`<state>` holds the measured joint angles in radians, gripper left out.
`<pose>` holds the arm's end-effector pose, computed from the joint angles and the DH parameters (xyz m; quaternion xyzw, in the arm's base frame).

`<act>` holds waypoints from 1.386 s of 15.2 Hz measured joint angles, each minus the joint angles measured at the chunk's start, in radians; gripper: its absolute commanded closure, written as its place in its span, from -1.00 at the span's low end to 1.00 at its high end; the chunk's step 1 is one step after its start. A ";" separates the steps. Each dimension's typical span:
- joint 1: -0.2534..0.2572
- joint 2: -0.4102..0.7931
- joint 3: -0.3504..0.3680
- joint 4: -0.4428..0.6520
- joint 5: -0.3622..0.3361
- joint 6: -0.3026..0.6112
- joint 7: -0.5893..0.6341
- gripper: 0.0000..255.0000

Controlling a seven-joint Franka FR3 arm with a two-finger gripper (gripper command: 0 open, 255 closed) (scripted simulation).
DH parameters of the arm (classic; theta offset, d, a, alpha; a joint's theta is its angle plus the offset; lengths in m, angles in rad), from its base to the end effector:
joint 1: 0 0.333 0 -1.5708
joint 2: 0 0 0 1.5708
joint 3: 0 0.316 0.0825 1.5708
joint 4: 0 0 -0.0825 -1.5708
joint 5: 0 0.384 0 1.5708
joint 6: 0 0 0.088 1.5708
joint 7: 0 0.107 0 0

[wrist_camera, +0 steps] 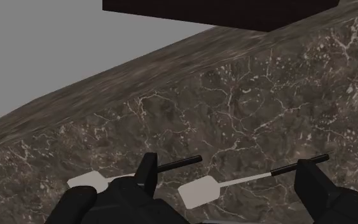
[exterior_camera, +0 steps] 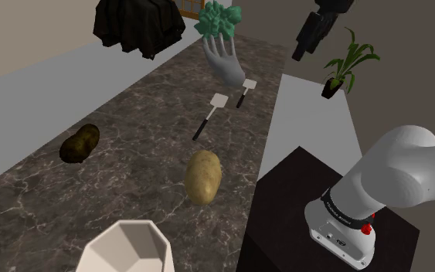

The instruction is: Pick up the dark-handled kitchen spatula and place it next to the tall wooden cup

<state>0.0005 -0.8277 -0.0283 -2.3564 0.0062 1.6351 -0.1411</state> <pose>0.3021 -0.0108 0.6090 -0.9967 -0.0605 -0.0540 0.0092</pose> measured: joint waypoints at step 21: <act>-0.182 0.566 0.398 0.043 0.138 0.432 1.020 -1.00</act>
<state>-0.1815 -0.2618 0.3695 -2.3129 0.1443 2.0669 0.8790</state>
